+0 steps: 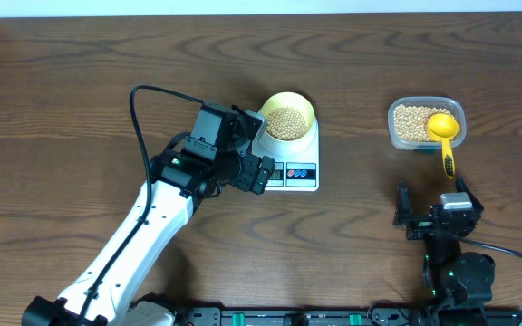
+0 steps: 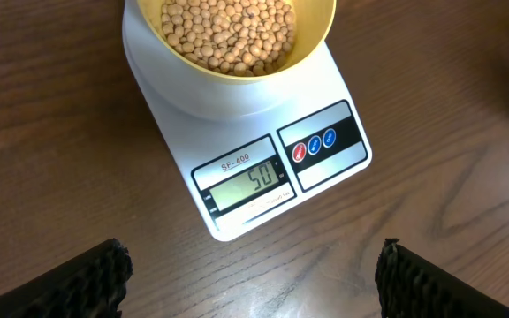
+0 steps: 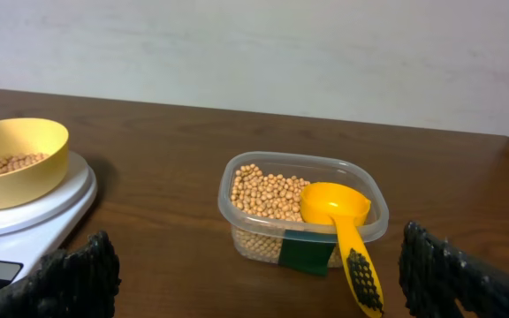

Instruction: Scoop item into bowl and weigh 50g on scale

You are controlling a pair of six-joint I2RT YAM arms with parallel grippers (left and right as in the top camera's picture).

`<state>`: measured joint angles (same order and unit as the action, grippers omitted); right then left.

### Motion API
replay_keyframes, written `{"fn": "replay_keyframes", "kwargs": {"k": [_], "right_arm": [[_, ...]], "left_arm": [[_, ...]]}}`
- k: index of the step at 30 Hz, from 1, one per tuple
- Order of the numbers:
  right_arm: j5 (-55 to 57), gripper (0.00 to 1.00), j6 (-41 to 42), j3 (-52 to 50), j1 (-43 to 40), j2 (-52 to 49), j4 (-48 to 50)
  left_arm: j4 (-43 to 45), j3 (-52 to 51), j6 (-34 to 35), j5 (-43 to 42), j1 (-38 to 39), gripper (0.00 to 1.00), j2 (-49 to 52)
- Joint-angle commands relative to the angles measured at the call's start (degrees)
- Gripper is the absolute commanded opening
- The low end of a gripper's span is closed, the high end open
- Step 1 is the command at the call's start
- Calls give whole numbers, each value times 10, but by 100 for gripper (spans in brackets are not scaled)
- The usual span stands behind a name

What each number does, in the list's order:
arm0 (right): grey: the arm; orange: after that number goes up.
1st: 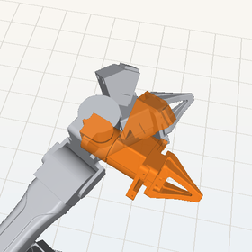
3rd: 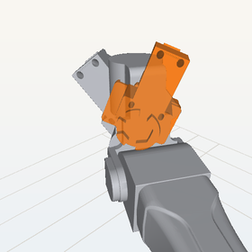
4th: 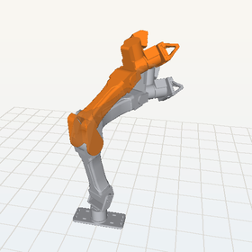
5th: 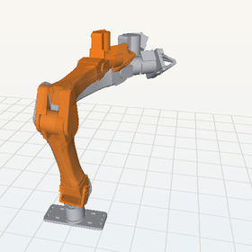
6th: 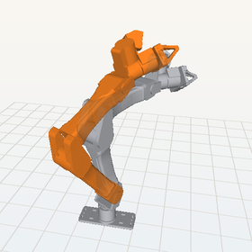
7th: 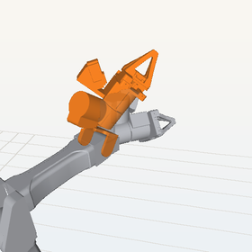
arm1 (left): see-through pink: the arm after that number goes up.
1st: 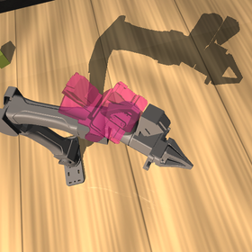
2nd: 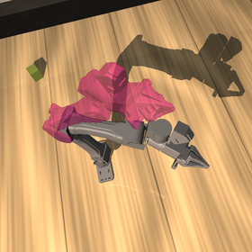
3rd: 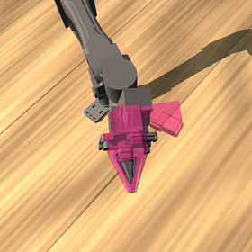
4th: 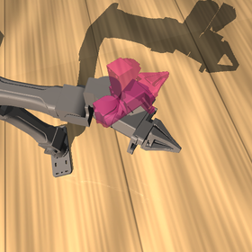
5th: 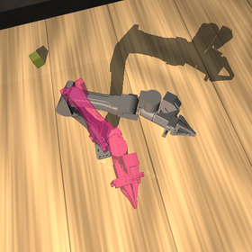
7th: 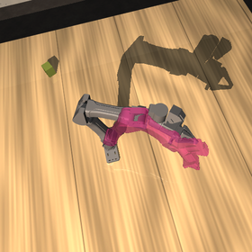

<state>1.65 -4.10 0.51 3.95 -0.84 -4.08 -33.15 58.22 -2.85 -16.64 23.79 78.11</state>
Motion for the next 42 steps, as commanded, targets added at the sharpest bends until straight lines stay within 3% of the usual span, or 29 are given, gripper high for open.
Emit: {"fn": "replay_keyframes", "kwargs": {"k": [1, 15, 16, 23, 31, 37, 42], "right_arm": [[-3, 99, -7, -2, 3, 5, -2], [-3, 99, -7, -2, 3, 5, -2], [-3, 99, -7, -2, 3, 5, -2], [-3, 99, -7, -2, 3, 5, -2], [-3, 99, -7, -2, 3, 5, -2], [-3, 99, -7, -2, 3, 5, -2], [-3, 99, -7, -2, 3, 5, -2]], "left_arm": [[0, 6, -3, -7, 0, 90, -7], [-7, 6, -3, -7, 0, 90, -6], [-7, 6, -3, -7, 0, 98, -6], [16, 6, -3, -5, 0, 98, -7], [39, 6, 1, 116, 0, 98, -7], [76, 6, 82, 253, 0, 98, -12], [78, 4, 86, 294, 0, 98, -37]]}}
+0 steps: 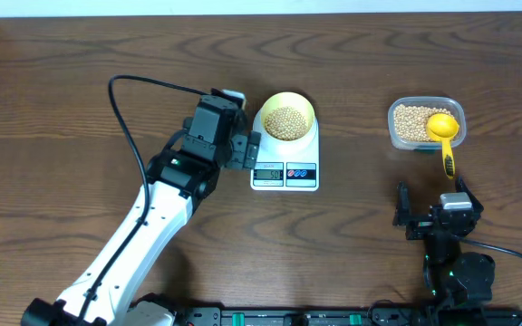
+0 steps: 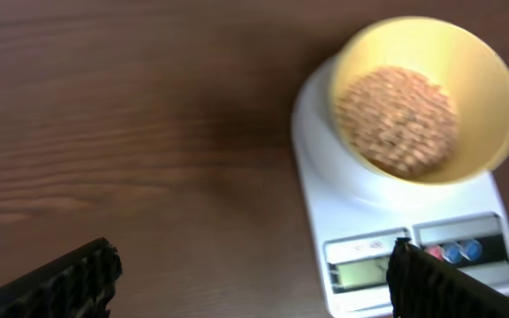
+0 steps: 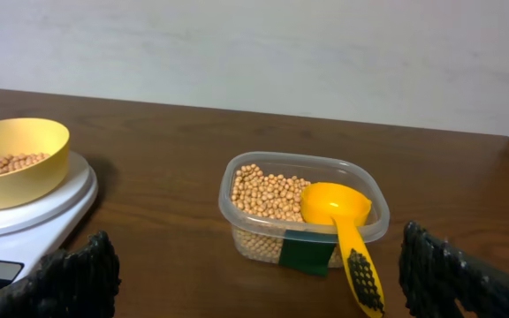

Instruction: Scoop item into bowl and weigh 50g on scale

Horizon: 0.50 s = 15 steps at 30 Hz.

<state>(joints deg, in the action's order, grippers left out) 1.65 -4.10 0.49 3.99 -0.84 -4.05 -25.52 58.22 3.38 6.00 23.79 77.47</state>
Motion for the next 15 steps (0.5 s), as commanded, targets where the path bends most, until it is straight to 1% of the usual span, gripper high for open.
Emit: {"fn": "replay_keyframes", "kwargs": {"k": [1, 7, 15], "right_arm": [[-3, 99, -7, -2, 3, 5, -2], [-3, 99, -7, -2, 3, 5, -2], [-3, 99, -7, -2, 3, 5, -2]], "left_arm": [[2, 3, 23, 74, 0, 98, -38], [26, -16, 26, 128, -1, 98, -84], [129, -101, 30, 131, -47, 98, -148]]}}
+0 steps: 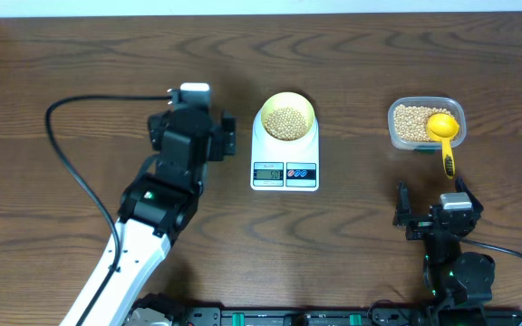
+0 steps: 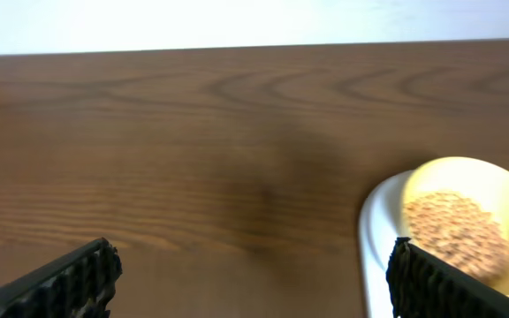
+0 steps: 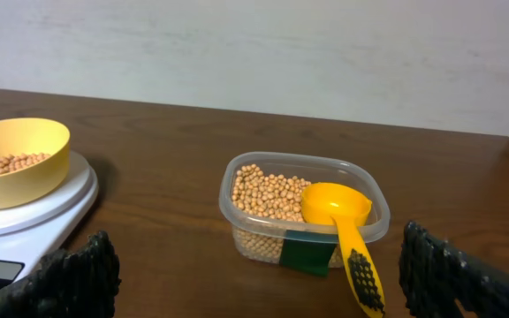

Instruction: Scoop item into bowl and weigh 50g on scale

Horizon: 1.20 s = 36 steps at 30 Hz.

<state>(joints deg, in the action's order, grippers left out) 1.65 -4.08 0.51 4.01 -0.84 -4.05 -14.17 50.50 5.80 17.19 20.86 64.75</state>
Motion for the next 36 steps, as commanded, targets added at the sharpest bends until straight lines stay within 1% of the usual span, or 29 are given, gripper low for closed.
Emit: {"fn": "replay_keyframes", "kwargs": {"k": [1, 4, 8, 13, 15, 19, 22, 24, 36], "right_arm": [[-3, 99, -7, -2, 3, 5, -2], [-3, 99, -7, -2, 3, 5, -2], [-3, 99, -7, -2, 3, 5, -2], [-3, 99, -7, -2, 3, 5, -2], [-3, 99, -7, -2, 3, 5, -2], [-3, 99, -7, -2, 3, 5, -2], [-3, 99, -7, -2, 3, 5, -2], [-3, 99, -7, -2, 3, 5, -2], [-3, 99, -7, -2, 3, 5, -2]], "left_arm": [[24, -32, 5, 19, -26, 98, -32], [30, -48, 5, 19, -49, 98, -66], [24, -74, 5, 9, -97, 98, -136], [-22, -94, 5, -31, -142, 98, -212], [-38, -103, 5, -40, -152, 98, -238], [-37, -139, 5, -46, -168, 98, -291], [-33, -179, 5, -84, -186, 98, -353], [-33, -192, 5, -93, -194, 98, -383], [-28, -260, 3, -93, -210, 98, -483]]}}
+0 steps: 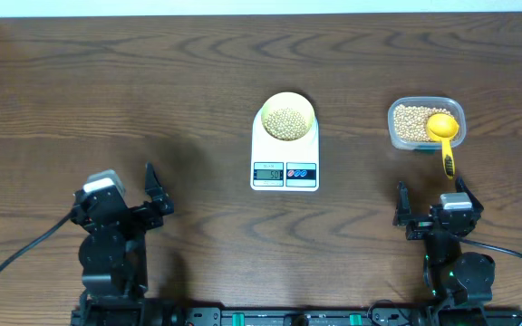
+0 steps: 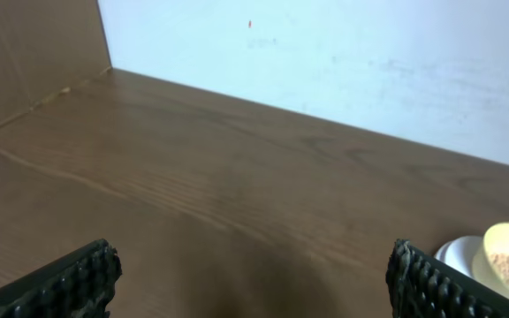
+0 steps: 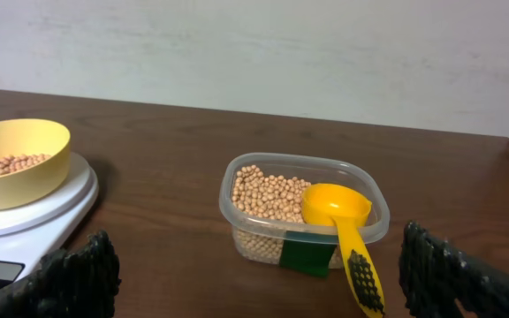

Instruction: Scoop item into bowl and weigh 50g on scale

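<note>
A yellow bowl of beans sits on the white scale at the table's middle; the display is too small to read. A clear tub of beans stands at the right with the yellow scoop resting in it, handle over the near rim. My left gripper is open near the front left edge, far from the scale. My right gripper is open near the front right edge, just short of the tub and scoop, holding nothing.
A cardboard panel stands at the far left of the table. A pale wall runs behind the table. The bowl shows at the right edge of the left wrist view.
My left arm has drawn back from beside the scale's left to the front left edge of the table, its gripper still open. The right arm, bowl, scale, tub and scoop are unmoved.
My left gripper hovered open over the scale, whose display read 50. Then it stood a little to the scale's left, then further left, and now it rests at the front left edge. The right gripper stayed open before the tub throughout.
</note>
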You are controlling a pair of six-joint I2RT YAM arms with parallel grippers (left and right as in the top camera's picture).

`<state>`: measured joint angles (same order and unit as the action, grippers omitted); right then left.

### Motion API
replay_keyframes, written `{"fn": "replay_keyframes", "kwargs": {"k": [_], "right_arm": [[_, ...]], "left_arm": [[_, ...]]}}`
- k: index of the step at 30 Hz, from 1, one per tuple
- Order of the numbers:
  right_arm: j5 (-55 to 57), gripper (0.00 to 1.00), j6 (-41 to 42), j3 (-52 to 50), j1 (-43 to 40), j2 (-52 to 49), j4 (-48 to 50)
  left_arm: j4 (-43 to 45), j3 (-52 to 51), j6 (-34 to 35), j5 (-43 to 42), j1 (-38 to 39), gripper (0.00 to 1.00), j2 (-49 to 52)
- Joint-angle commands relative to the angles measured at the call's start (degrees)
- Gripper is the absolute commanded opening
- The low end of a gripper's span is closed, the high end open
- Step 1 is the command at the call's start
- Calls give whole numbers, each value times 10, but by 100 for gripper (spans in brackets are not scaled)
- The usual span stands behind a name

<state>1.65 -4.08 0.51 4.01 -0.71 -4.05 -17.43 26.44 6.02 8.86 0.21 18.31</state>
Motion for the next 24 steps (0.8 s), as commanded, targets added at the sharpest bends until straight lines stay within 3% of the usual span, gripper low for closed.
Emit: {"fn": "replay_keyframes", "kwargs": {"k": [1, 17, 24], "right_arm": [[-3, 99, -7, -2, 3, 4, -2], [-3, 99, -7, -2, 3, 4, -2], [-3, 99, -7, -2, 3, 4, -2]], "left_arm": [[7, -24, 1, -9, -3, 98, -25], [19, -70, 1, -9, -3, 98, -70], [75, -115, 1, -9, -3, 98, -82]]}}
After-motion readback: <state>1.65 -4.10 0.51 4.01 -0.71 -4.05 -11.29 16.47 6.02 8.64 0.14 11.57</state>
